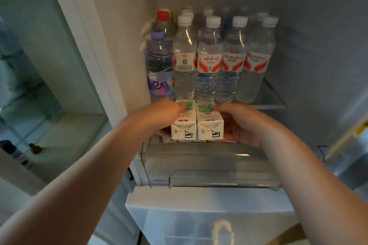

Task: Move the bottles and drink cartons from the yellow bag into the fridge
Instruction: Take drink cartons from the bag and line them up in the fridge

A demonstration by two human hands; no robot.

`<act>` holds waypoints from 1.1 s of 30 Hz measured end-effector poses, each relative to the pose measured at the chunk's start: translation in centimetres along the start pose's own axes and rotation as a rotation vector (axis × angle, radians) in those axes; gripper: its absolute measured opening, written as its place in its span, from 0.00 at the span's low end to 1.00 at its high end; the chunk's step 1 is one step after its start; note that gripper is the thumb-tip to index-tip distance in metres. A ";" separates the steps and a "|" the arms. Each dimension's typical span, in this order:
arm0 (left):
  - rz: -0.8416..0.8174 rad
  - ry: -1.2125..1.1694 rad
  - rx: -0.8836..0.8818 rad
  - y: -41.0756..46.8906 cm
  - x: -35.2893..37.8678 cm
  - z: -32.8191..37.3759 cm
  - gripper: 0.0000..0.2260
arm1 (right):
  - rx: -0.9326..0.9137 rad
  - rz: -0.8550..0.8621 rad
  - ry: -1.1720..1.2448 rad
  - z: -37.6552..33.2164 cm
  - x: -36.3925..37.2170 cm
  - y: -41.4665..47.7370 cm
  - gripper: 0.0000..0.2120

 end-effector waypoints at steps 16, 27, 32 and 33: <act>-0.400 0.036 -0.409 5.3 2.2 -4.2 0.09 | 0.620 -0.408 -0.678 -0.1 -0.7 7.4 0.13; -0.485 0.134 -0.538 6.9 3.5 -6.7 0.09 | 0.678 -0.419 -0.779 1.9 1.2 10.3 0.10; -0.434 0.249 -0.492 7.4 4.1 -7.5 0.08 | 0.620 -0.396 -0.791 3.1 1.4 11.0 0.09; -0.419 0.296 -0.486 7.4 4.0 -7.3 0.08 | 0.612 -0.394 -0.799 3.2 1.5 11.0 0.08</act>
Point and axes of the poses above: each hand's wrist, its own y-axis towards the middle knuckle, its own x-axis out of the palm, z = x × y, the point moved 2 cm from there along y, towards the middle knuckle, and after that the axes turned 8 degrees about x, right-handed, at the moved point
